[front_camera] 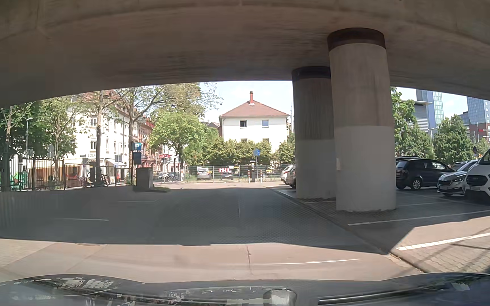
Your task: Follow the waypoints while adhering to traffic rules and regulations
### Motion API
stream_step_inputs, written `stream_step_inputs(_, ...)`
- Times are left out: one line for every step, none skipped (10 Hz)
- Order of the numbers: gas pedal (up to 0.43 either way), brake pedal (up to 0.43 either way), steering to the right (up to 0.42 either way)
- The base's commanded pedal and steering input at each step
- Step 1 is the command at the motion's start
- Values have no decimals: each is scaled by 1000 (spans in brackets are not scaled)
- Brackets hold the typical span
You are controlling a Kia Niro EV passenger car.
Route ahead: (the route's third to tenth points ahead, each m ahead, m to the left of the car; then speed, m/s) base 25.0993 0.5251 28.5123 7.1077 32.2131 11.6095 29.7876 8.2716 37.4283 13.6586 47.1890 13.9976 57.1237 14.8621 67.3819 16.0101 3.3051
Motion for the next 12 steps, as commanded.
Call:
stream_step_inputs(0, 0, -2)
stream_step_inputs(0, 0, -4)
stream_step_inputs(0, 0, -6)
stream_step_inputs(0, 0, -8)
stream_step_inputs(0, 0, -9)
stream_step_inputs(0, 0, -9)
stream_step_inputs(0, 0, -9)
stream_step_inputs(0, 0, -9)
stream_step_inputs(0, 0, -9)
stream_step_inputs(0, 0, -9)
stream_step_inputs(0, 0, -12)
stream_step_inputs(0, 0, -12)
